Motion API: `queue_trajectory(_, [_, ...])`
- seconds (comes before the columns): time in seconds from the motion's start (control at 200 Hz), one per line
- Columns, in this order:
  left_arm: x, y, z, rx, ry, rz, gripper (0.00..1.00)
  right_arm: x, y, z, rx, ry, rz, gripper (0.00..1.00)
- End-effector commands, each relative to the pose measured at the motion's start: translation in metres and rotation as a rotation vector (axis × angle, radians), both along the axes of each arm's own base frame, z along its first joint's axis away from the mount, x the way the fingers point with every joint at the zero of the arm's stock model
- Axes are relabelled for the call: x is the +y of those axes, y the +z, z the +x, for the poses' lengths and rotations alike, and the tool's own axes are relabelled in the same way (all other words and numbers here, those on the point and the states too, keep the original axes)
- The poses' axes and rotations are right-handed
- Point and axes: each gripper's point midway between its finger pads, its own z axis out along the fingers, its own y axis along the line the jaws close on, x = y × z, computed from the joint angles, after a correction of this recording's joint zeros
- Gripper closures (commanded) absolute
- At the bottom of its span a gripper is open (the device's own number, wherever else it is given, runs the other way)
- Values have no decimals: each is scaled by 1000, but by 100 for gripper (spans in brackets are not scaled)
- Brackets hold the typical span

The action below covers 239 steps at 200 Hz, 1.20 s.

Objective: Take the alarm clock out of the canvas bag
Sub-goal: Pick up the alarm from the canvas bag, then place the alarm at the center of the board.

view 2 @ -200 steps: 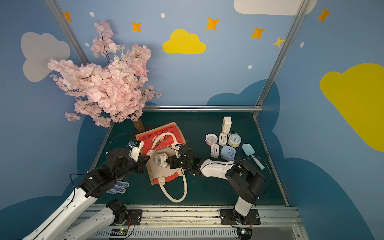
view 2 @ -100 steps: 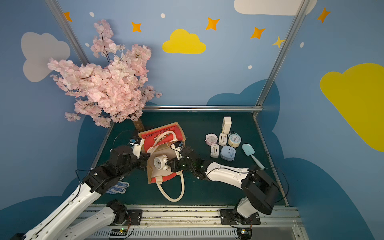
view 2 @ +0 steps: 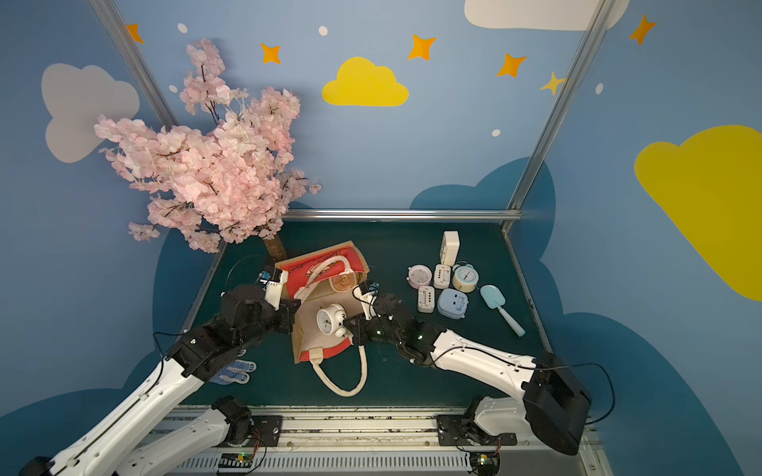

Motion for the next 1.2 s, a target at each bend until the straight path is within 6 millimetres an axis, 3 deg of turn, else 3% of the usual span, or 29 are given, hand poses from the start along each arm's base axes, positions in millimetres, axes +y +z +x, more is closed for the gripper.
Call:
queue_trajectory(0.0, [-5, 15, 2, -30, -7, -36, 93, -13, 18, 9, -82, -58, -6, 100])
queue_trajectory(0.14, [0, 15, 1, -36, 9, -30, 93, -29, 41, 10, -149, -89, -27, 100])
queue_trajectory(0.586, [3, 9, 8, -13, 45, -1, 93, -112, 124, 6, -387, -247, -51, 100])
queue_trajectory(0.706, [2, 8, 8, -3, 40, 3, 93, -133, 138, 8, -423, -295, -71, 100])
queue_trajectory(0.981, [1, 8, 8, 2, 36, 7, 93, -160, 139, 25, -436, -374, -134, 100])
queue_trajectory(1.191, [1, 7, 7, 3, 31, 1, 93, -165, 114, 49, -351, -390, -198, 100])
